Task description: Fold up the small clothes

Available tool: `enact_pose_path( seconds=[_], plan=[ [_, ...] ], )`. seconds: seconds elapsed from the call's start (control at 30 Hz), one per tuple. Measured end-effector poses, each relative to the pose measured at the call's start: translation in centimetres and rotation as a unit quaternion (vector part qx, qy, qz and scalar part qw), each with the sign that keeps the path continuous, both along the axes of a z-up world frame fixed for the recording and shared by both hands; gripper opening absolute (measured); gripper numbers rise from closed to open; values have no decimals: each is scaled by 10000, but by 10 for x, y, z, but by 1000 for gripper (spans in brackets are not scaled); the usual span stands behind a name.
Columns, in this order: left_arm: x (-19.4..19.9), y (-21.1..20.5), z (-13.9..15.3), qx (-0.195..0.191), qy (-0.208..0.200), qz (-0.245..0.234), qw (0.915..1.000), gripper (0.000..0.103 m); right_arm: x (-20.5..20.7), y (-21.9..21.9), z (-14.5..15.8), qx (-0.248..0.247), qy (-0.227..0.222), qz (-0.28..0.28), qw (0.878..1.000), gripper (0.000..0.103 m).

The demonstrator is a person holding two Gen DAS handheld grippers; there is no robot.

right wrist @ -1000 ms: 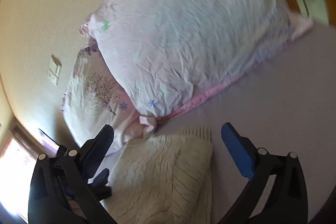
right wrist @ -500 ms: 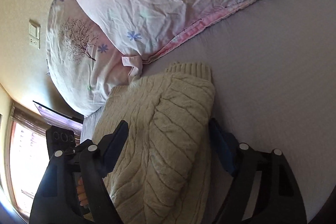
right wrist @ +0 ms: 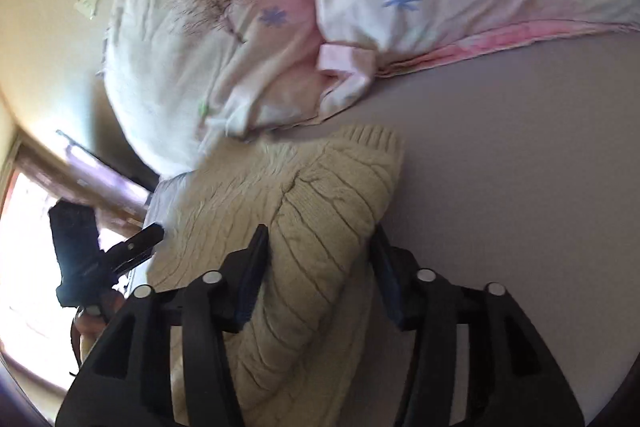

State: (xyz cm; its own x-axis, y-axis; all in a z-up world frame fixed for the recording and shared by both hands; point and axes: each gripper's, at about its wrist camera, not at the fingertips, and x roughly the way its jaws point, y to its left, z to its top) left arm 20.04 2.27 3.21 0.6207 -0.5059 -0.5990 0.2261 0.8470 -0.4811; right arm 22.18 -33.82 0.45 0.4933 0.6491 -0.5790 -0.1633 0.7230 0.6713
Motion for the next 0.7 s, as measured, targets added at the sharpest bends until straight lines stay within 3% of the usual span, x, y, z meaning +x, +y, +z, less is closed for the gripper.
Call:
enact_pose_path(
  seconds=[0.07, 0.17, 0.23, 0.3, 0.37, 0.53, 0.6, 0.7],
  plan=[
    [-13, -2, 7, -64, -250, -34, 9997, 65, -10, -12, 9, 56, -173, -186, 9997, 67],
    [-30, -21, 13, -269, -457, -454, 9976, 68, -12, -7, 8, -6, -116, -61, 9999, 64],
    [-32, -42, 9, -207, -413, -764, 9960, 68, -3, 6, 6, -289, -149, 53, 9995, 11],
    [-33, -56, 0, 12, -390, -887, 9953, 67, 4, 5, 11, -574, -417, -150, 9974, 9],
    [-36, -61, -10, 102, -384, -940, 9948, 56, 12, 3, 15, -896, -632, -414, 9931, 8],
    [-40, -58, -17, 48, -416, -928, 9948, 47, 15, 21, 1, -1871, -375, -680, 9793, 8],
    [-50, -51, -11, 41, -492, -877, 9949, 49, 6, 30, 12, -2362, -509, -805, 9670, 10],
    [-77, -37, 0, 302, -688, -637, 9951, 69, -19, 19, 34, -2112, -647, -1116, 9689, 14]
  ],
)
